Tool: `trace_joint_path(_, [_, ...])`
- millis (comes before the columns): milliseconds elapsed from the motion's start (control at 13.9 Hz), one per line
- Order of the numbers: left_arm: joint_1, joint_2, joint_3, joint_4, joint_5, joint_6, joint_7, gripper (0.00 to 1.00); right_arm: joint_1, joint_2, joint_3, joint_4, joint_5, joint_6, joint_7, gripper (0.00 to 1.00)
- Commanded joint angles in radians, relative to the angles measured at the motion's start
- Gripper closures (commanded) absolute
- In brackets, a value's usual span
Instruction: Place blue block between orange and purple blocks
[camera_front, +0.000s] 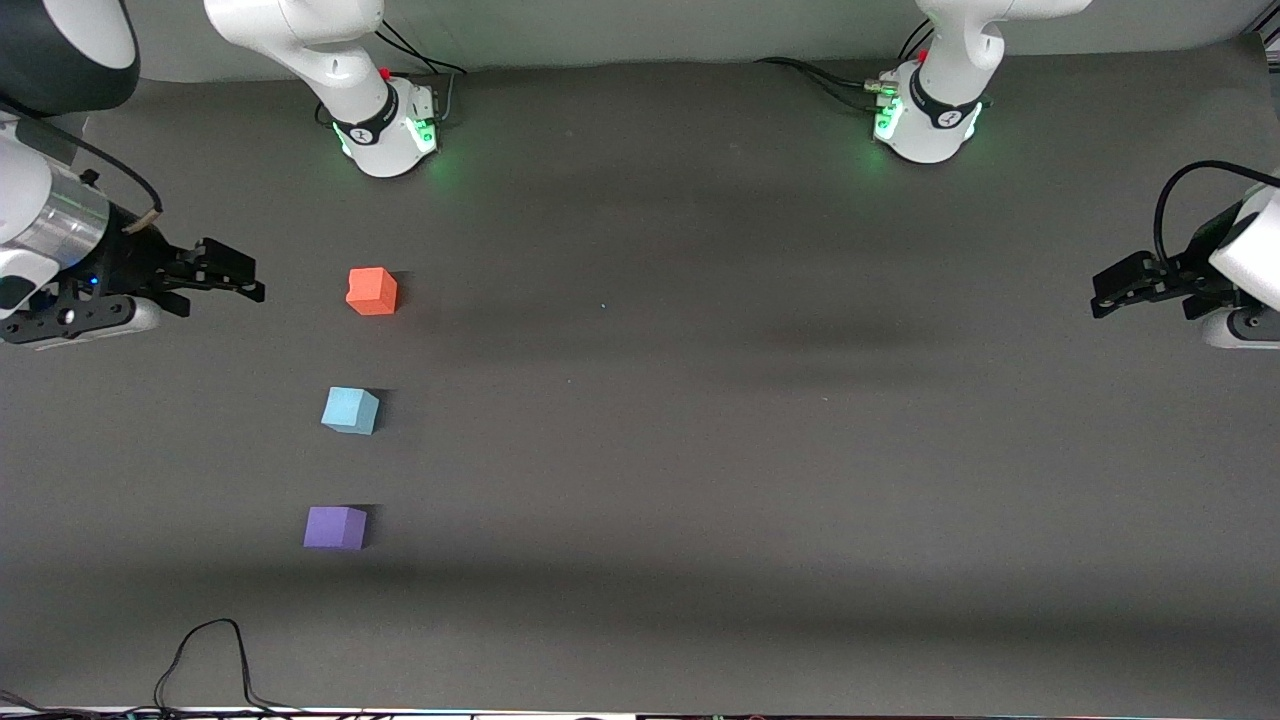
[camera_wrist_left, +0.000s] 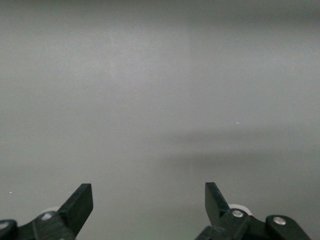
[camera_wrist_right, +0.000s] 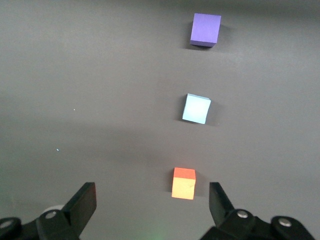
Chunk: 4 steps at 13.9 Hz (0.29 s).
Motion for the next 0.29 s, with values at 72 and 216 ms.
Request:
trace_joint_path(72, [-0.015, -0.013, 0.012, -0.013, -0.01, 0.011, -0.015, 0.0, -0.005, -0.018, 0.006, -0.021, -0.021, 0.001, 0.028, 0.0])
trace_joint_path(216, [-0.015, -0.013, 0.012, -0.013, -0.01, 0.011, -0.015, 0.0, -0.007, -0.017, 0.002, -0.022, -0.021, 0.0, 0.026, 0.0])
